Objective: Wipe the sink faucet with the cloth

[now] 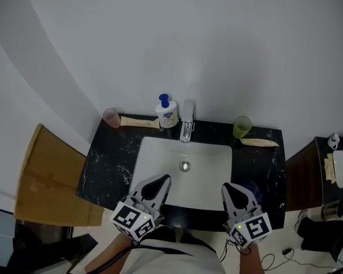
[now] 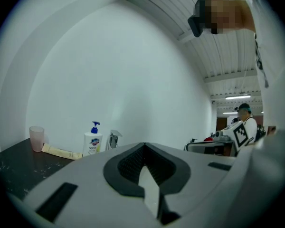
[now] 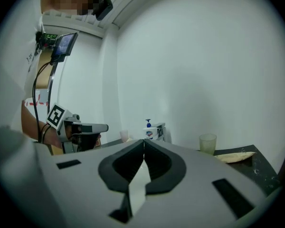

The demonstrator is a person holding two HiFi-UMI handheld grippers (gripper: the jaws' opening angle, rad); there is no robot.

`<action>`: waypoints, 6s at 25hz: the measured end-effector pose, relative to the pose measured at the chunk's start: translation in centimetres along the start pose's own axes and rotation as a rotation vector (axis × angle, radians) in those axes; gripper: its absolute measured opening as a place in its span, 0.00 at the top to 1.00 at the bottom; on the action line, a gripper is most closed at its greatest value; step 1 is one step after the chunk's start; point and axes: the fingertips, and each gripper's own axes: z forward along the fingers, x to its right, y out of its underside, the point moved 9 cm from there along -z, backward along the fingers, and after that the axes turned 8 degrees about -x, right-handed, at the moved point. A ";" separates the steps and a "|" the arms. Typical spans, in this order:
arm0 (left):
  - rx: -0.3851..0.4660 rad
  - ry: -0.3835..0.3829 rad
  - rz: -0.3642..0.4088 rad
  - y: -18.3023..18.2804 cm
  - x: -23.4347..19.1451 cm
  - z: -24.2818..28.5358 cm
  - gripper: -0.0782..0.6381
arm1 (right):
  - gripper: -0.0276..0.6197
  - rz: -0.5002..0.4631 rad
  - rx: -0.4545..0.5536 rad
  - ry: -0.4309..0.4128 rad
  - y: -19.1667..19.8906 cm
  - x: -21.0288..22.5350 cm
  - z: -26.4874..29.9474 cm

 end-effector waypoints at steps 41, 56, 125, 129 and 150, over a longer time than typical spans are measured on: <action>-0.330 0.796 0.156 7.1 12.8 14.6 0.89 | 0.51 0.212 -0.494 0.563 13.8 8.9 -3.5; -0.230 0.577 0.109 4.3 5.4 12.8 0.89 | 0.75 0.158 -0.418 0.430 9.2 8.9 -0.1; -0.057 0.043 -0.021 0.0 -9.7 2.7 0.89 | 0.75 -0.383 -0.385 -0.118 -12.5 11.2 31.4; -0.049 0.055 -0.016 0.1 -9.6 2.9 0.89 | 0.75 -0.427 -0.384 -0.275 -11.2 8.2 28.0; -0.048 0.080 -0.019 0.2 -9.0 3.5 0.89 | 0.75 -0.362 -0.341 -0.183 -11.3 9.5 29.3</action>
